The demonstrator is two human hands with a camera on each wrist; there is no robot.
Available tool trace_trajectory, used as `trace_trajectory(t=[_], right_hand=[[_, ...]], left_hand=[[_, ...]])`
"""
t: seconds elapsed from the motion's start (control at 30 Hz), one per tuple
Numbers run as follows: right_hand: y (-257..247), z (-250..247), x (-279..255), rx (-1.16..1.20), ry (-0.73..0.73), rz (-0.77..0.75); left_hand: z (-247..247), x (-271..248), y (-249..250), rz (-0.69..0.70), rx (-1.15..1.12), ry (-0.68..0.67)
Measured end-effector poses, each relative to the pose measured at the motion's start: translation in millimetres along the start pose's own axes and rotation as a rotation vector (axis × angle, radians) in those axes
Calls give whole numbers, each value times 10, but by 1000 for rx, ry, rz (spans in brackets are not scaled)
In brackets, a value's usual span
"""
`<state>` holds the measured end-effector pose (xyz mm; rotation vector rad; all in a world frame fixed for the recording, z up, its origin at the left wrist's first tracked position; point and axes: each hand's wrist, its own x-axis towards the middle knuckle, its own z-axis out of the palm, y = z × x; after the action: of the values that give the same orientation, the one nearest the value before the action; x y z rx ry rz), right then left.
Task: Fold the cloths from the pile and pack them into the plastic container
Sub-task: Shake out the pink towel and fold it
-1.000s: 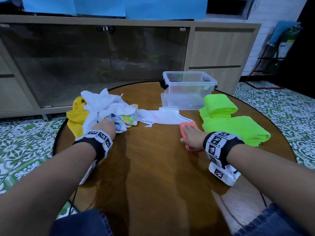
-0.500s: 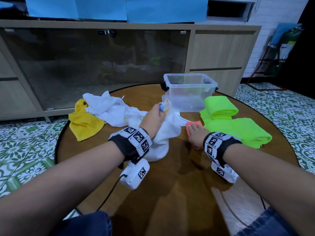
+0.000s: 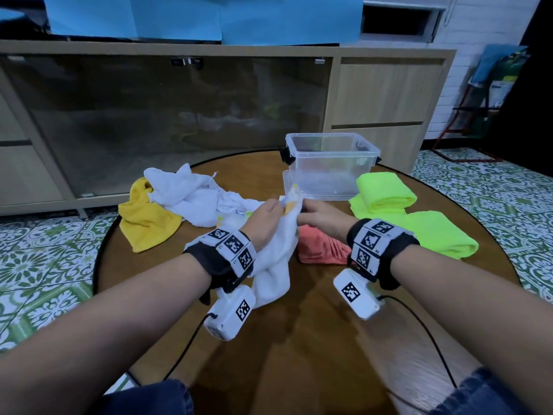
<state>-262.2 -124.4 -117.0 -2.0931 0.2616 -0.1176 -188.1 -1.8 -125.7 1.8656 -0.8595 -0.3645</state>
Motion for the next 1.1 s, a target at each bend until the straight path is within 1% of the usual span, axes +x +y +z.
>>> trace_trajectory(t=[0.07, 0.13, 0.17, 0.2, 0.23, 0.33, 0.43, 0.57, 0.63, 0.7, 0.77, 0.83, 0.87, 0.9, 0.93, 0.97, 1.0, 1.03, 1.07, 1.1], right_hand=[[25, 29, -24, -258, -81, 15], [151, 18, -83, -702, -175, 127], [264, 0, -111, -894, -204, 200], [402, -22, -128, -984, -231, 251], [496, -30, -158, -1003, -261, 285], [659, -10, -168, -991, -295, 301], [683, 23, -144, -1000, -291, 325], [700, 30, -156, -984, -298, 328], [692, 25, -165, -978, -294, 316], [701, 19, -151, -975, -294, 306], [709, -2, -130, -973, -309, 316], [678, -31, -119, -937, -315, 302], [646, -59, -115, -888, -289, 270], [606, -94, -111, -831, -224, 220], [580, -141, -96, -783, -121, 166], [549, -201, -87, -763, -6, 135], [530, -269, -75, -766, 95, 133], [515, -327, -75, -797, 166, 162], [511, -368, -83, -847, 206, 207], [521, -394, -100, -900, 216, 252]], left_hand=[[13, -9, -43, -34, 24, -24], [17, -23, -85, -71, 94, -46], [14, -34, -104, -92, 174, -58], [4, -44, -126, -119, 267, -70], [-14, -41, -151, -150, 357, -83], [-85, -8, -226, -238, 575, -158], [-159, 28, -290, -310, 702, -199], [-401, 82, -431, -427, 840, -193], [-542, 96, -502, -446, 876, -162], [-633, 83, -542, -425, 891, -156], [-661, 54, -561, -402, 909, -154], [-642, 54, -555, -406, 947, -109], [-625, 49, -520, -405, 971, -50], [-597, 65, -484, -378, 990, 32], [-552, 80, -427, -296, 997, 108], [-484, 106, -369, -190, 978, 151], [-396, 126, -300, -96, 936, 153], [-293, 144, -234, -47, 892, 116], [-167, 166, -191, -38, 867, 54], [-36, 198, -169, -50, 869, -18]])
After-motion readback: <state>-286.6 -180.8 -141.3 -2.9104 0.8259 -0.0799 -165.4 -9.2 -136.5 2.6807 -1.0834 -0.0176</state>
